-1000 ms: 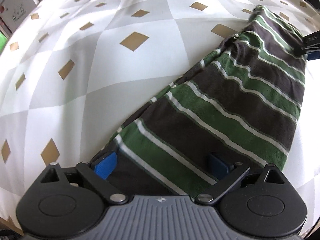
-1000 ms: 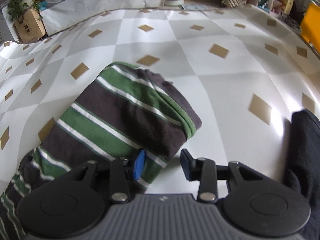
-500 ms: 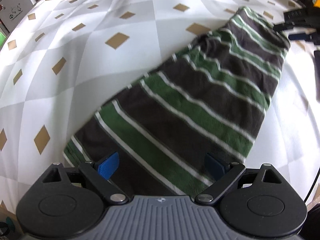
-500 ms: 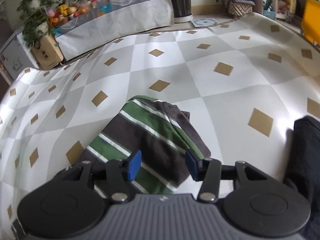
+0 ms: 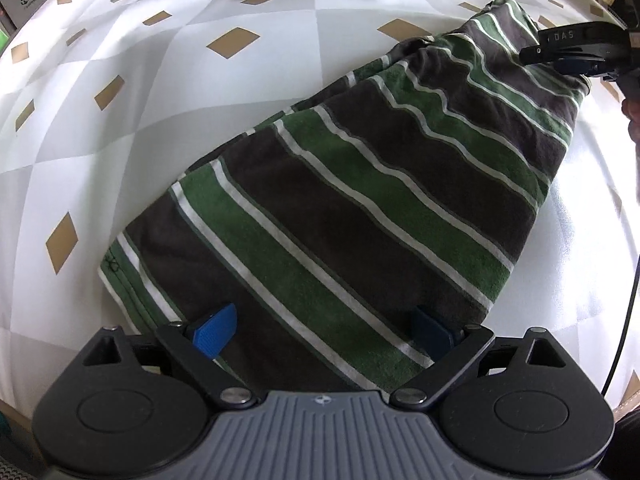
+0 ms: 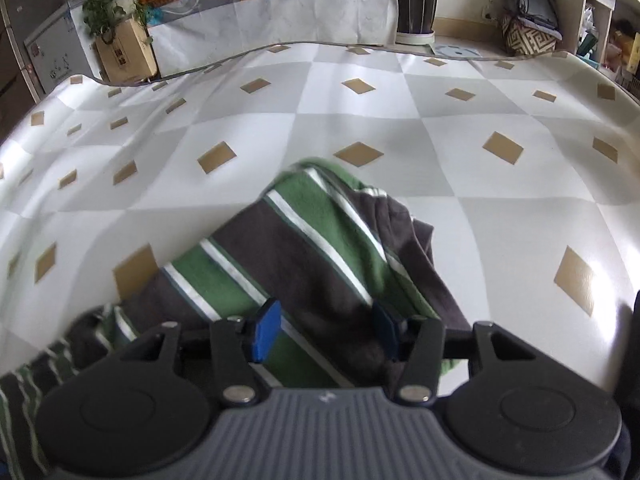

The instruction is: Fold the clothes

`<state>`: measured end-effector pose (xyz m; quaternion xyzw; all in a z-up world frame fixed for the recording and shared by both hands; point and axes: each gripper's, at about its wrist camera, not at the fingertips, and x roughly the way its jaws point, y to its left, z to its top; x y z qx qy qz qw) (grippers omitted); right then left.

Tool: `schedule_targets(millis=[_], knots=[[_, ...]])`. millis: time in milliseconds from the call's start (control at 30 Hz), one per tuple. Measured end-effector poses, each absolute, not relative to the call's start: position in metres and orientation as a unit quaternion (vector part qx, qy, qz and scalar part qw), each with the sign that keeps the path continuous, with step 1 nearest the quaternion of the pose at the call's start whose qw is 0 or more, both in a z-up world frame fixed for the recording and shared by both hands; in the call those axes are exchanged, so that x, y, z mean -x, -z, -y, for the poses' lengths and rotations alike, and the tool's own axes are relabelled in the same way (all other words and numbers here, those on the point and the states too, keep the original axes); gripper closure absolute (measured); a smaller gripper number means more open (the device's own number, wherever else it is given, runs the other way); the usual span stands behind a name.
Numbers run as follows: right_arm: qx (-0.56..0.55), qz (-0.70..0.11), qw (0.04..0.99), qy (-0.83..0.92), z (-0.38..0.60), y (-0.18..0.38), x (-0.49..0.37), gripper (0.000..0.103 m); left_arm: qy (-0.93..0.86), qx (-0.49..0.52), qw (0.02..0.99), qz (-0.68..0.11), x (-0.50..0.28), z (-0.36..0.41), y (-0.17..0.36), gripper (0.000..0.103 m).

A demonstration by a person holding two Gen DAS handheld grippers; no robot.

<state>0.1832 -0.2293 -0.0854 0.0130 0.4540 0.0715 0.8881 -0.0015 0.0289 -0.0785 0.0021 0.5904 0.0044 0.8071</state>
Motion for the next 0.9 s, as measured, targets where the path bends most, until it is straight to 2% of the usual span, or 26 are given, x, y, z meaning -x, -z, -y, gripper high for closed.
schedule_targets(millis=[200,333,667,900], knots=[[0.001,-0.464,0.884,-0.059,0.230,0.087,-0.179,0.055,0.002,-0.009,0.807,-0.591,0.001,-0.030,0.079,0.004],[0.003,-0.475,0.879,-0.042,0.237,0.086,-0.172,0.055,-0.010,-0.013,0.804,-0.594,0.001,-0.040,0.080,0.000],[-0.002,-0.508,0.861,-0.017,0.254,0.080,-0.141,0.055,-0.006,-0.044,0.800,-0.599,0.002,-0.052,0.079,0.000],[-0.008,-0.520,0.854,0.005,0.256,0.077,-0.113,0.054,-0.026,-0.019,0.790,-0.612,0.007,-0.073,0.080,0.000]])
